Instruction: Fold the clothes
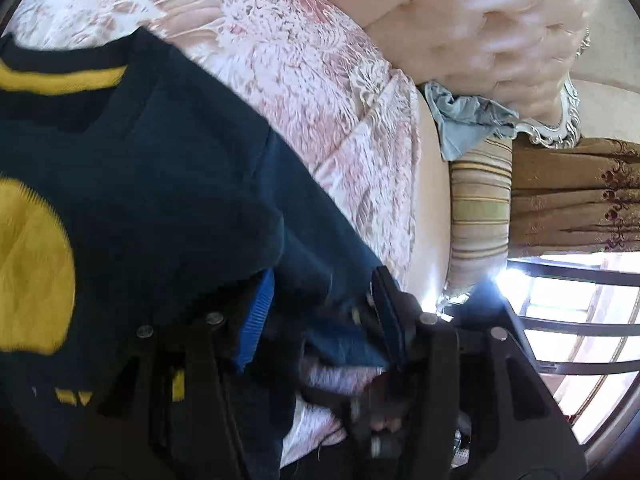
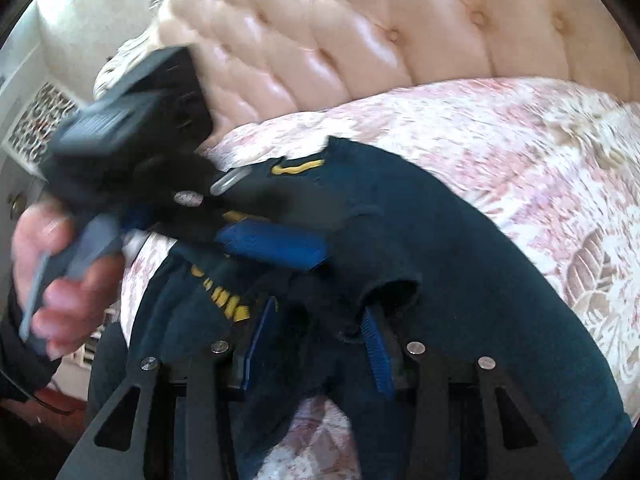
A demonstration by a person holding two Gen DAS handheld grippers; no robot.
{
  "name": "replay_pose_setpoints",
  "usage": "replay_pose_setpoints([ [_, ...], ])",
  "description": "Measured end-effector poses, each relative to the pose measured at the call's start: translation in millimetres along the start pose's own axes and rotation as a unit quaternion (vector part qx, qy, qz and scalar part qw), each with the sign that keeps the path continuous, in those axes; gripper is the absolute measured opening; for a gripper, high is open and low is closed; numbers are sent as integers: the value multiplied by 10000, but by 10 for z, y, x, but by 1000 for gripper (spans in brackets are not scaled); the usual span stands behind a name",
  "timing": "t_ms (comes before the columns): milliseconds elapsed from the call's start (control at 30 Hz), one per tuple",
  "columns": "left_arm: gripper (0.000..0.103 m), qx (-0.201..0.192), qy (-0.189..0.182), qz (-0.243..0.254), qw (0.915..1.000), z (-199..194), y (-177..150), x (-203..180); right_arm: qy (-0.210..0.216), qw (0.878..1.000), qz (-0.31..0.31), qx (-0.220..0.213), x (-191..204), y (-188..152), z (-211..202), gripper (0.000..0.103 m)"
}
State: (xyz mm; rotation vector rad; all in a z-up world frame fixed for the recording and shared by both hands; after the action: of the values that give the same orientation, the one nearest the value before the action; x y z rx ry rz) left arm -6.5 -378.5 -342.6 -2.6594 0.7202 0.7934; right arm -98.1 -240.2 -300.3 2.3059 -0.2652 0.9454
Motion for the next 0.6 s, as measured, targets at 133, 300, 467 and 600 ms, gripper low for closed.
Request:
replay_pose_setpoints([
  [133,61,18,-162,-189,9997,86,79,30,-178,9994,-149,247,33,-15,125,45],
  [300,63,-49,-514,-249,9984,5,8,62,-61,9993,-7,368,-14,-55,111,45],
  [467,63,-320,-898,-401,9946,-226,-194,195,213,9977,633,-90,-223,-19,-78,45],
  [600,62,-436,-1177,-986,9872,-144,-286,515,727,9886,1188,-569,-365,31,-177,47],
])
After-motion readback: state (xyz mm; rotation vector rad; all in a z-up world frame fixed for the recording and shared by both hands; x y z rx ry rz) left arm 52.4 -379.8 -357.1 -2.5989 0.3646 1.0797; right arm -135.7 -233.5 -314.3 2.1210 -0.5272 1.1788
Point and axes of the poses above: each gripper's, at about its wrist camera, not at the fingertips, and z roughly the way its jaws point, x to its left, y to its top, the point moved 2 cm from there along z, roughly the way its jaws point, and after that the axes turned 14 degrees about y, right-handed, at the moved point
